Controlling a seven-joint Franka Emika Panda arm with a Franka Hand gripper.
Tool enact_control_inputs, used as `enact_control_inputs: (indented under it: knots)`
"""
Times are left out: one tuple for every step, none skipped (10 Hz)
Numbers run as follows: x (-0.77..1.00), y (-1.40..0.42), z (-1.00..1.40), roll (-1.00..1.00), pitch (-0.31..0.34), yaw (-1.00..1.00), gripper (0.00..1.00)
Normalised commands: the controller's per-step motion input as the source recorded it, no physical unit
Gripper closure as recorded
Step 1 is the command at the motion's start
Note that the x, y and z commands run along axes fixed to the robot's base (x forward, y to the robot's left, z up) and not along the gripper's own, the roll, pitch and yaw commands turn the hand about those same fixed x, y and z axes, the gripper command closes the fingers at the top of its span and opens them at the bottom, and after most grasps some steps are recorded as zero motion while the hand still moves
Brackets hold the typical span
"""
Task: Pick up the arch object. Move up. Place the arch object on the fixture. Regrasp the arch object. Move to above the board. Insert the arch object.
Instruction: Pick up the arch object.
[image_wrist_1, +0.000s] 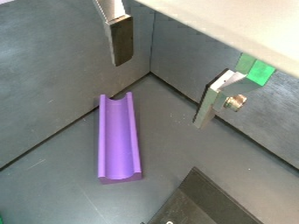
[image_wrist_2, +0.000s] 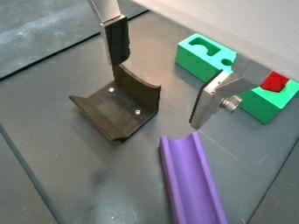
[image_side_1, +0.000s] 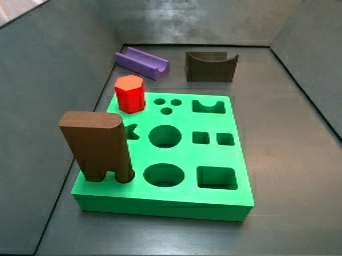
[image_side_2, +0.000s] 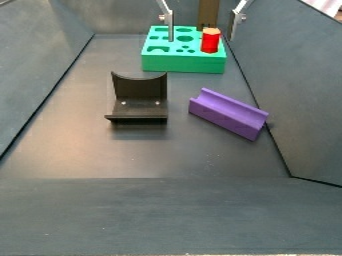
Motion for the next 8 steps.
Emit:
enact_control_inputs:
  knots:
    - [0.0,0.04,-0.11,0.09,0.02,0.05,0.0]
    - [0.0,0.35,-0.59,0.14,-0.05,0.42,0.0]
    - [0.0,0.46,-0.86,0.08,-0.083,0.65,0.0]
    - [-0.07,0.38,-0.93,0.06,-0.15,0.74,0.0]
    - [-0.03,-0.02,-0.79,0.0,-0.091,0.96,0.0]
    - [0.0,-0.26,-0.62,0.07,-0.013,0.93,0.0]
    - [-0.13,-0.43,-0.44,0.09,-0.051,0.79,0.0]
    - [-0.31,-0.42,-0.61,0.16,-0.064,0.74,0.0]
